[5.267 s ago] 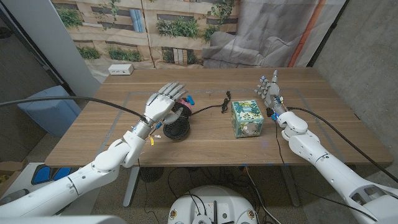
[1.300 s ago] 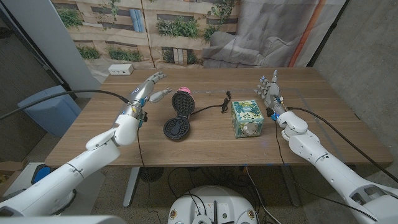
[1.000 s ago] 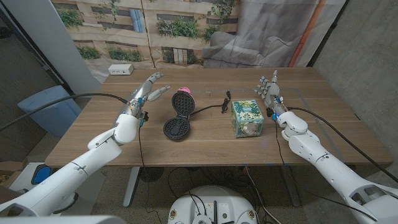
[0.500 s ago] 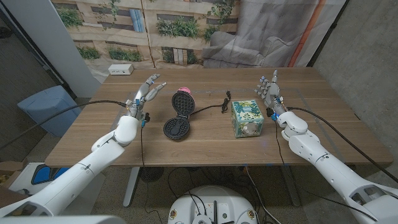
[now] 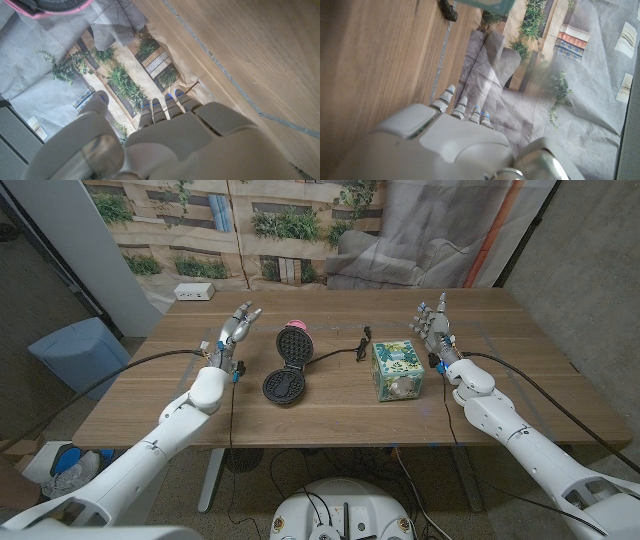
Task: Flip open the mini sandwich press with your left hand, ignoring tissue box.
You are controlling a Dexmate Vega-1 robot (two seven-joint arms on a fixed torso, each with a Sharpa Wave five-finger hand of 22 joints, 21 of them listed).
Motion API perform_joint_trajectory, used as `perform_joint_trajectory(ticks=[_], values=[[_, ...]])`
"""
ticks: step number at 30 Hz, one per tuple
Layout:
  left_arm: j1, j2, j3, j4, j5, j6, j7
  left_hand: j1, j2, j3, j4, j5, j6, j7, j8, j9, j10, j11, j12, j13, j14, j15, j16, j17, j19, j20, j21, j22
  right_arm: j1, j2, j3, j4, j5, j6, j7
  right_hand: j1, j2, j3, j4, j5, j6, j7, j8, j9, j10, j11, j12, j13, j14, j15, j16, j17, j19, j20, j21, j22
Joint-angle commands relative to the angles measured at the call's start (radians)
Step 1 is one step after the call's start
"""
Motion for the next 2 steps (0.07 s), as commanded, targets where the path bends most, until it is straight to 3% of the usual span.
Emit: perform_joint_trajectory(ticks=[1,2], values=[[-0.027,-0.075,0.020,0.053,-0.124,0.011,-0.032,-0.015,0.002,-0.001,0.008,0.005,-0.003,0.001,0.002,0.003,-0.006,0.000,0.003,0.001,-0.004,-0.006,0.002,0.003,-0.001,-0.061,0.009,0.005,0.000,0.000,0.000,0.001,0.000,0.000,0.000,0.003,0.090,-0.007,0.002,0.005,-0.007,0.000,0.005,0.005,-0.004,-0.001,0.002,0.004,-0.007,-0.023,0.001,0.002,0.006,0.006,-0.003,0.003],[-0.026,-0.080,0.021,0.049,-0.138,0.017,-0.037,-0.016,0.002,-0.001,0.009,0.005,-0.002,0.001,0.003,0.003,-0.005,0.000,0.003,0.001,-0.003,-0.005,0.003,0.003,0.000,-0.061,0.009,0.005,0.000,0.000,0.000,0.001,0.000,0.000,0.000,0.003,0.090,-0.007,0.002,0.005,-0.007,0.001,0.005,0.005,-0.004,-0.001,0.002,0.004,-0.007,-0.023,0.001,0.002,0.006,0.006,-0.003,0.003]])
